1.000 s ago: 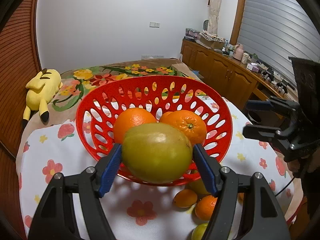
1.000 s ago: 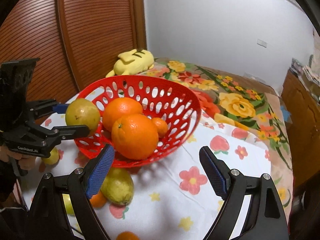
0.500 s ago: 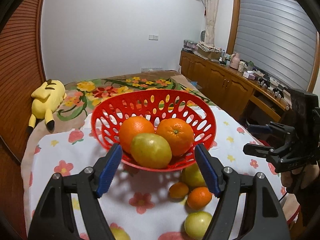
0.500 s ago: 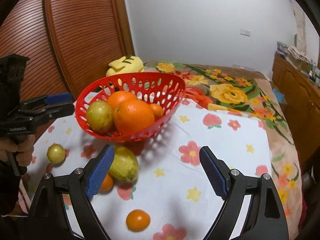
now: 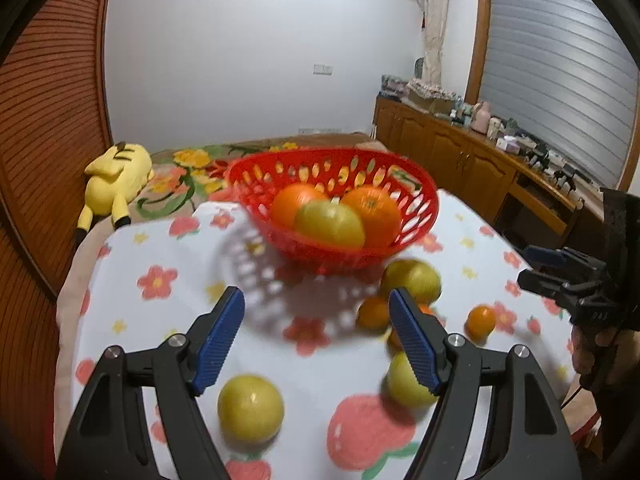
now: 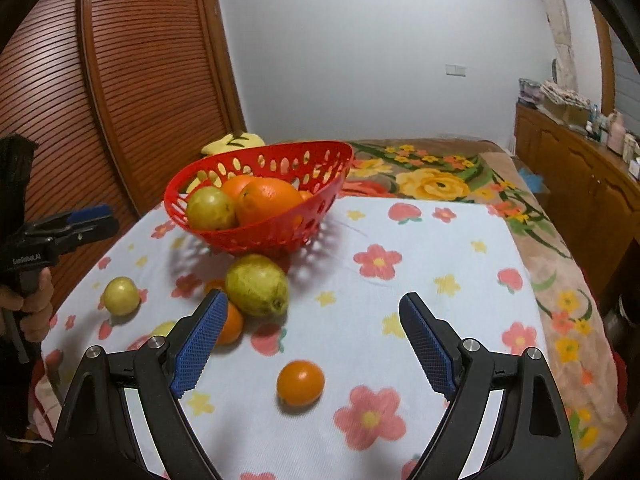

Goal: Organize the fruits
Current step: 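Withdraw both open tools from the basket toward the loose fruit, then grasp a yellow-green pomelo with the left tool while the right tool grasps an orange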

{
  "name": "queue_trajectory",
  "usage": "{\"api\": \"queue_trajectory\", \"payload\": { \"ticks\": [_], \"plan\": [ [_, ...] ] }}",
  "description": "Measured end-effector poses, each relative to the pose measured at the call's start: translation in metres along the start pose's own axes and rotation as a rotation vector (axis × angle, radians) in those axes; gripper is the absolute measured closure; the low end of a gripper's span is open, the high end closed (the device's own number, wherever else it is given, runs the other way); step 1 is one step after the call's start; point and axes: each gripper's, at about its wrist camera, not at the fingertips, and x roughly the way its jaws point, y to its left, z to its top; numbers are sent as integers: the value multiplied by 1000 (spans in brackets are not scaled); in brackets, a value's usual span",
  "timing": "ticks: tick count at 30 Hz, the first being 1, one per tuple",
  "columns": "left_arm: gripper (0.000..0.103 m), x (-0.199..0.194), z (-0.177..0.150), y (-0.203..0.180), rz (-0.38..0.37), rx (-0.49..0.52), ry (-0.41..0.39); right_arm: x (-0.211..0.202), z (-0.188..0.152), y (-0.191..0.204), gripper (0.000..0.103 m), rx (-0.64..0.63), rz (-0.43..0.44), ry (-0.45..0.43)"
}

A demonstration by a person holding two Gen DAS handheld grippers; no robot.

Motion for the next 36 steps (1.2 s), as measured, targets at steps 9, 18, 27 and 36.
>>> {"api": "queue_trajectory", "payload": {
  "ticks": [9, 18, 27, 36],
  "plan": [
    [28, 11, -40, 23, 28, -49, 74, 8, -26, 2, 13, 22, -14, 26],
    [28, 21, -65, 42, 52, -94, 118, 20, -41, 7, 13, 19, -29, 55],
    [29, 31, -77, 48, 62, -116, 144, 32, -48, 8, 17, 34, -25, 89],
    [38, 36, -81, 51, 35, -133, 161, 41, -52, 5, 25, 48, -26, 134]
  ]
}}
